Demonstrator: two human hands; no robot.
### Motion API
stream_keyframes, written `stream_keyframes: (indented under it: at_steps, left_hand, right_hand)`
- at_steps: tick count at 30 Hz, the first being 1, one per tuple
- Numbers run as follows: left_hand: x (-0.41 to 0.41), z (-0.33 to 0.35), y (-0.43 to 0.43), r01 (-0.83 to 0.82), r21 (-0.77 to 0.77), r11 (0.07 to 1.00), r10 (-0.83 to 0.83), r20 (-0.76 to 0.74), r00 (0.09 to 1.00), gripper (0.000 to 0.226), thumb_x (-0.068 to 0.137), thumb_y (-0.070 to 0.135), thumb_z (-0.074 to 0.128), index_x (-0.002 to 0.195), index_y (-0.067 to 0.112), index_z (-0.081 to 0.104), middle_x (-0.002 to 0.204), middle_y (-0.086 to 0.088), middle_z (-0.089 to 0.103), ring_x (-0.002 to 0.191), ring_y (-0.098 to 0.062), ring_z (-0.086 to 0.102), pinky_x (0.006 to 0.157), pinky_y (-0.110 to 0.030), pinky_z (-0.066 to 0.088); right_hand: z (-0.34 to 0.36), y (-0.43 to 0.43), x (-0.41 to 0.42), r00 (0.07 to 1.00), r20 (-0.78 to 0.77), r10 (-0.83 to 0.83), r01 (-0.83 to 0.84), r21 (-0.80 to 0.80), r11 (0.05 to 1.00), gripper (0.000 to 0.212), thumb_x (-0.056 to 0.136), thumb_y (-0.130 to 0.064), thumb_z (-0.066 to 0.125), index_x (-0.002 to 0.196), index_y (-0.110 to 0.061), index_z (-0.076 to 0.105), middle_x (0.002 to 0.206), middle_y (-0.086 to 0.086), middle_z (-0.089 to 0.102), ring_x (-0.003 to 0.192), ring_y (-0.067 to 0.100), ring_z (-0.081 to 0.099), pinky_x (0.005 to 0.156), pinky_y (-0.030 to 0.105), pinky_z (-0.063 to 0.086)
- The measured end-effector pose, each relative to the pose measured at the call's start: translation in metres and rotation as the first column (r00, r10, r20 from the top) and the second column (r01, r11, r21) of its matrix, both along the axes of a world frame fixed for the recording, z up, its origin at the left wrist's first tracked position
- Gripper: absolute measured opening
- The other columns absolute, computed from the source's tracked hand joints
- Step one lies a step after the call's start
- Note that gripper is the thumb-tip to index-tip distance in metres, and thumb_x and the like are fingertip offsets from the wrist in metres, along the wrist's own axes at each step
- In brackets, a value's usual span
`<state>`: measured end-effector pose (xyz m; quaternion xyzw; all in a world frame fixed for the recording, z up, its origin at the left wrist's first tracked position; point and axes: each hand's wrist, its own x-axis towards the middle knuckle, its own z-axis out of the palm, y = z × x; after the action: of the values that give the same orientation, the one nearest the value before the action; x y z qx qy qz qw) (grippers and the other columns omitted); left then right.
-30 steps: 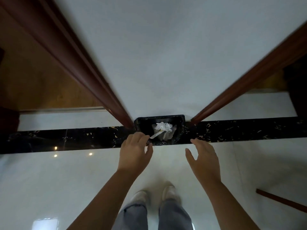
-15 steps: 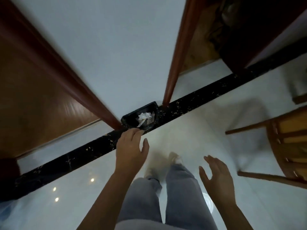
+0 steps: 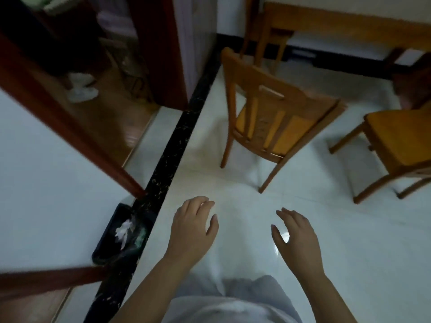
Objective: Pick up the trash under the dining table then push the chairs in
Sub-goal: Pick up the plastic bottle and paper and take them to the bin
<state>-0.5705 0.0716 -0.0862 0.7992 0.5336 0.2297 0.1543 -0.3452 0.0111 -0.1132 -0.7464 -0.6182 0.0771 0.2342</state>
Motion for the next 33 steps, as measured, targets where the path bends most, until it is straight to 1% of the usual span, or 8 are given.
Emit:
stream_keyframes:
  at_steps: [4,9,12,14,19,24,27,33]
  left_hand:
    - [0.092,0.019,0.006,0.214,0.000,0.977,-0.214,-0.033,0.976,0.038,0.082,0.029,0.042,0.099,0.006,0.067,0.100,-0.009,0.066,0.090,-0.026,0.062,0.078,-0.037,0.051]
    - [0.239,0.044,0.003,0.432,0.038,0.901,-0.431,-0.035,0.902,0.037,0.081,0.029,0.041,0.096,0.008,0.067,0.098,-0.008,0.067,0.088,-0.026,0.062,0.075,-0.036,0.050]
    - [0.325,0.058,-0.008,0.539,0.071,0.839,-0.541,0.009,0.841,0.036,0.083,0.029,0.041,0.097,0.008,0.066,0.100,-0.008,0.066,0.089,-0.025,0.063,0.075,-0.037,0.050]
    - [0.373,0.064,-0.015,0.595,0.089,0.799,-0.598,0.016,0.801,0.031,0.083,0.026,0.047,0.098,0.007,0.066,0.100,-0.009,0.067,0.091,-0.024,0.063,0.074,-0.034,0.050]
    - [0.459,0.061,-0.015,0.695,0.061,0.717,-0.693,-0.050,0.719,0.027,0.079,0.025,0.056,0.099,0.010,0.067,0.100,-0.007,0.068,0.092,-0.023,0.063,0.076,-0.029,0.043]
    - [0.554,0.050,0.012,0.787,0.041,0.616,-0.784,-0.060,0.617,0.036,0.083,0.030,0.042,0.099,0.008,0.066,0.100,-0.007,0.067,0.091,-0.024,0.062,0.077,-0.035,0.050]
    - [0.632,0.052,0.029,0.844,0.050,0.534,-0.843,-0.044,0.536,0.036,0.082,0.029,0.041,0.096,0.007,0.065,0.096,-0.008,0.067,0.086,-0.024,0.064,0.073,-0.034,0.051]
    - [0.785,0.076,0.054,0.933,0.113,0.341,-0.939,-0.004,0.344,0.037,0.083,0.030,0.040,0.096,0.007,0.067,0.095,-0.008,0.067,0.088,-0.023,0.064,0.070,-0.033,0.052]
  right_hand:
    - [0.014,-0.031,0.075,0.977,-0.025,-0.210,0.211,0.044,0.976,0.033,0.071,-0.009,0.077,0.101,-0.004,0.067,0.102,0.013,0.069,0.096,0.034,0.063,0.082,0.041,0.050]
    - [0.032,-0.082,0.177,0.892,-0.044,-0.450,0.453,0.088,0.887,0.034,0.079,-0.029,0.054,0.101,-0.006,0.067,0.102,0.009,0.068,0.100,0.023,0.057,0.083,0.037,0.048]
    - [0.040,-0.110,0.232,0.811,-0.040,-0.583,0.584,0.076,0.808,0.030,0.075,-0.016,0.073,0.102,-0.005,0.067,0.103,0.011,0.068,0.098,0.031,0.062,0.083,0.040,0.048]
    - [0.045,-0.123,0.264,0.765,-0.040,-0.642,0.643,0.074,0.762,0.034,0.070,-0.009,0.078,0.102,-0.004,0.067,0.103,0.012,0.068,0.097,0.032,0.063,0.083,0.041,0.048]
    - [0.051,-0.136,0.338,0.664,-0.058,-0.746,0.747,0.092,0.658,0.033,0.072,-0.008,0.076,0.104,-0.005,0.066,0.106,0.012,0.067,0.101,0.031,0.061,0.086,0.041,0.047]
    - [0.049,-0.119,0.424,0.589,-0.052,-0.807,0.807,0.087,0.583,0.033,0.072,-0.008,0.075,0.103,-0.004,0.066,0.105,0.013,0.067,0.100,0.032,0.061,0.084,0.042,0.048]
    - [0.052,-0.102,0.484,0.560,0.003,-0.828,0.824,0.103,0.558,0.033,0.069,-0.007,0.077,0.100,-0.003,0.067,0.101,0.014,0.068,0.095,0.032,0.063,0.082,0.042,0.049]
    - [0.078,-0.073,0.605,0.432,0.051,-0.900,0.889,0.146,0.435,0.033,0.066,-0.007,0.079,0.097,-0.003,0.068,0.099,0.014,0.069,0.092,0.032,0.064,0.080,0.040,0.049]
